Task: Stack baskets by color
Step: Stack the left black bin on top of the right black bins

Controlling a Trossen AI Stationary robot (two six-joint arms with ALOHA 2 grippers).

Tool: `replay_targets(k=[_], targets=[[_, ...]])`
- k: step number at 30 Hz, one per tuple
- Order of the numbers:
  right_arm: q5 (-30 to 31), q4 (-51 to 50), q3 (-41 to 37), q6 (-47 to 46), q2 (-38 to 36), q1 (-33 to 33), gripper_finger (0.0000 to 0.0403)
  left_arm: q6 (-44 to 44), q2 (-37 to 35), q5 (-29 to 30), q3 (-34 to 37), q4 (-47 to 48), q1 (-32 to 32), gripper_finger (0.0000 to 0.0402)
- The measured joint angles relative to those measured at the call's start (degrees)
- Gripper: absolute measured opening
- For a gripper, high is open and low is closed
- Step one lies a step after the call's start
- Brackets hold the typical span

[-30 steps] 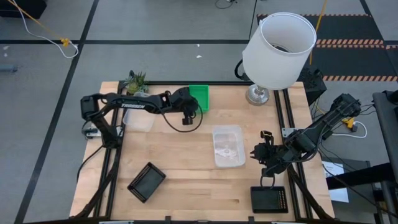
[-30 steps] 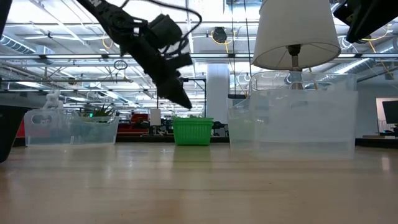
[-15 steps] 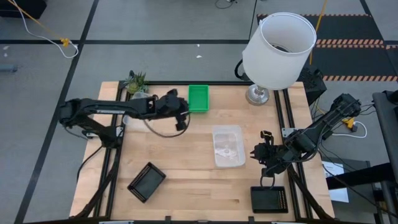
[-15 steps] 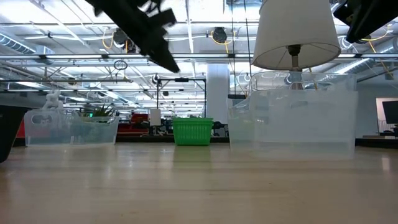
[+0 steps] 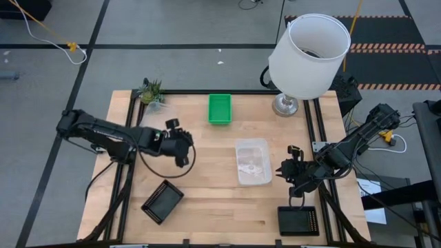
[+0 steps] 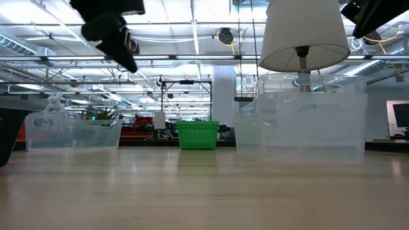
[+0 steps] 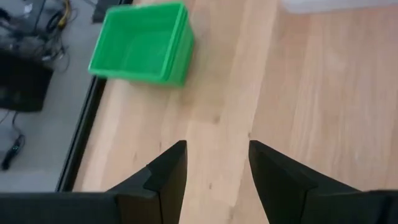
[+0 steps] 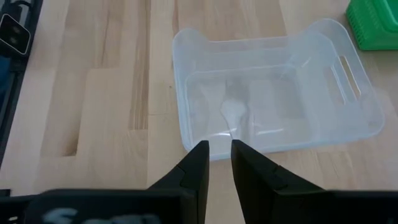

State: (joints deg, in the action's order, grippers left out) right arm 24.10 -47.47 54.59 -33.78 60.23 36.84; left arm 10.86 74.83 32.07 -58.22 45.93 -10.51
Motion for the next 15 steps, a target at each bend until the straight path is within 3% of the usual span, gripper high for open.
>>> replay_targets(k=[5,9,15], targets=[[0.0,-0.02,0.0,0.63,0.0,0.0,0.0061,6.54,0.01,0.06,3.16,1.94,-4.49,0.0175],[0.02,-0.04,0.0,1.56,0.0,0.01,0.0061,11.97,0.02,-3.92,6.34,0.47,-9.42,0.0175],[0.02,0.49,0.0,1.34,0.0,0.01,0.0061,21.77,0.02,-3.51,9.64,0.71,-18.37,0.0175]])
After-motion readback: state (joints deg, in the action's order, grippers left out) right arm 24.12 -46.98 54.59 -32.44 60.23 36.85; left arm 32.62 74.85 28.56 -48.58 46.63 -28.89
